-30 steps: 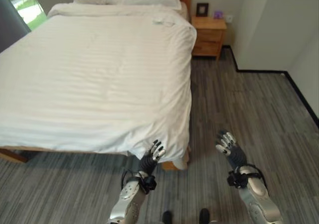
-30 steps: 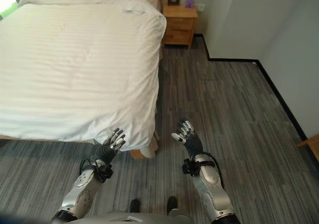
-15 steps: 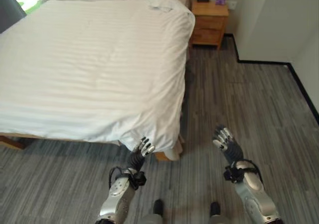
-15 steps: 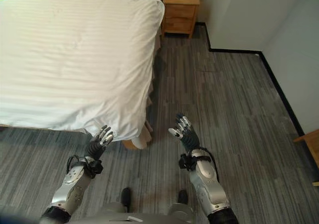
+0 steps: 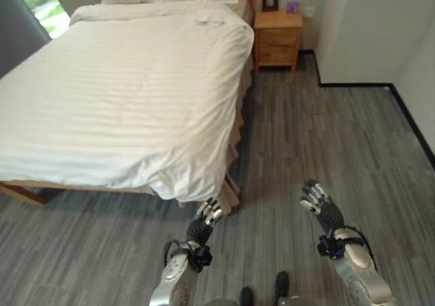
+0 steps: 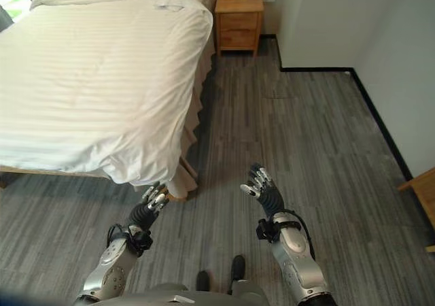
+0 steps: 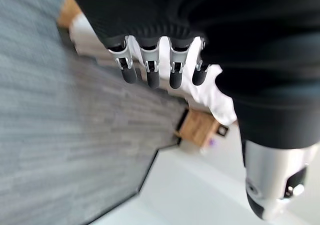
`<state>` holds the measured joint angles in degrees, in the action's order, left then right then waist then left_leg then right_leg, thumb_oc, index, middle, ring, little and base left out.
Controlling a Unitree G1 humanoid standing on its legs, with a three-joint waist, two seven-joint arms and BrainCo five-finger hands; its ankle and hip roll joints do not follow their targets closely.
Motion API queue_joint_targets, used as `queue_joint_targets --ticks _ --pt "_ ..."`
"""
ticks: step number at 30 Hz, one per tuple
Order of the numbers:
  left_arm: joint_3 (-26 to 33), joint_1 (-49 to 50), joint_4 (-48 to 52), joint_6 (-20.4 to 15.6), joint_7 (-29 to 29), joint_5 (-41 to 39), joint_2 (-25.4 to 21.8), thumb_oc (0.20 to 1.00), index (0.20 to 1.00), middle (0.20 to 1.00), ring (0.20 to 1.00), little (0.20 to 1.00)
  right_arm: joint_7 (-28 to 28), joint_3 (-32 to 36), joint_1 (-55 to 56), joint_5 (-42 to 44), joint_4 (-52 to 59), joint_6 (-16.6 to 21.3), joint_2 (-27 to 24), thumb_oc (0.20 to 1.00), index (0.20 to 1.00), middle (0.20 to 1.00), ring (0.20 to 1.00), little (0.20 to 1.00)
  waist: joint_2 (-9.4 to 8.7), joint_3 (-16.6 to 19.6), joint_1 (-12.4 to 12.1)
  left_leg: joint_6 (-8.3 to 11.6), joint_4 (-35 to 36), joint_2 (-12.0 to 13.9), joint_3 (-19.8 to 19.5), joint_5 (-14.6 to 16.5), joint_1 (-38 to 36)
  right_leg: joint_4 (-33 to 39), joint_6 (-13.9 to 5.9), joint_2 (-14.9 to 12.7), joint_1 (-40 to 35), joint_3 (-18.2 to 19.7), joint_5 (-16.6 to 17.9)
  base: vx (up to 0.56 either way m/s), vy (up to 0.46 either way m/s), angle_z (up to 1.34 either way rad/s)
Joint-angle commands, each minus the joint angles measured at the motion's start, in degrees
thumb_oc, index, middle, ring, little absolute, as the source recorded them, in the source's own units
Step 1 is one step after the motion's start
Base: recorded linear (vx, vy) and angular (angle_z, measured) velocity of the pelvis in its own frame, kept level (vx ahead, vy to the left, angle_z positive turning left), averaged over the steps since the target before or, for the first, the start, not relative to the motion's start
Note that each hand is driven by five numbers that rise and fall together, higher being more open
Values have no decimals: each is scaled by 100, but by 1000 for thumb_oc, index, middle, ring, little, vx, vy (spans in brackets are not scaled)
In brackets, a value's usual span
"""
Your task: Making the bed.
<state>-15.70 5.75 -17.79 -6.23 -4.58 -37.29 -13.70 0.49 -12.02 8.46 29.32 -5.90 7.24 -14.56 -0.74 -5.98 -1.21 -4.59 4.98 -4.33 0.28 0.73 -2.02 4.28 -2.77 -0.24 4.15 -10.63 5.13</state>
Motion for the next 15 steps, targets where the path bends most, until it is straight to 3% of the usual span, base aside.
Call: queue_joint_targets --ticks 1,4,5,7,8,10,12,14,15 --pt "104 -148 174 -228 -82 114 -89 1000 1000 1000 1000 1000 321 -31 -264 253 384 230 24 1000 1000 1000 1000 1000 -133 91 -26 420 -82 41 159 -272 98 72 -289 -209 -565 96 -297 82 5 5" --pt "233 -52 168 -245 -60 180 -81 1000 1000 1000 1000 1000 321 -3 -165 -58 441 198 -72 1000 1000 1000 1000 1000 -125 125 -76 436 2 31 102 -300 26 72 -269 -193 -607 73 -335 41 -1 -6" --pt "1182 -49 468 -475 912 802 -240 1000 1000 1000 1000 1000 -167 547 -80 682 22 179 103 1000 1000 1000 1000 1000 156 -578 284 458 0 570 587 256 -490 -2139 -646 -896 696 -34 -146 -12 42 -2" --pt "1338 22 341 -487 982 774 -132 1000 1000 1000 1000 1000 -291 585 -219 1324 -225 280 253 1000 1000 1000 1000 1000 -30 -286 113 477 -53 433 579 315 -478 -1024 -575 -858 109 -259 -252 16 46 7" --pt "1364 39 310 -483 1011 734 -82 1000 1000 1000 1000 1000 -285 556 -275 1519 -271 315 297 1000 1000 1000 1000 1000 -87 -212 65 478 -56 423 613 326 -501 -864 -556 -824 13 -261 -241 7 27 -12" --pt "1453 14 402 -542 1078 306 35 1000 1000 1000 1000 1000 -240 574 -327 1568 -118 290 260 1000 1000 1000 1000 1000 -173 -177 -1 454 -41 468 752 334 -546 -1128 -580 -815 100 -350 -191 -86 -4 -40" --pt "1371 -176 278 -528 1124 310 8 1000 1000 1000 1000 1000 -280 609 -313 1321 -42 267 170 1000 1000 1000 1000 1000 -227 -243 85 463 -83 482 702 333 -514 -1294 -614 -797 150 -241 -217 -86 -98 -10" --pt "1331 -430 289 -539 1118 536 -214 1000 1000 1000 1000 1000 -276 622 -320 977 -156 245 133 1000 1000 1000 1000 1000 -244 -291 114 557 -197 718 662 342 -478 -1295 -655 -1228 159 -54 19 -21 -341 30" --pt "1334 -435 276 -542 1039 389 -236 1000 1000 1000 1000 1000 -187 564 -292 910 -253 186 157 1000 1000 1000 1000 1000 -258 -248 53 670 -187 914 669 351 -526 -1124 -749 -1702 84 -19 400 34 -434 23"
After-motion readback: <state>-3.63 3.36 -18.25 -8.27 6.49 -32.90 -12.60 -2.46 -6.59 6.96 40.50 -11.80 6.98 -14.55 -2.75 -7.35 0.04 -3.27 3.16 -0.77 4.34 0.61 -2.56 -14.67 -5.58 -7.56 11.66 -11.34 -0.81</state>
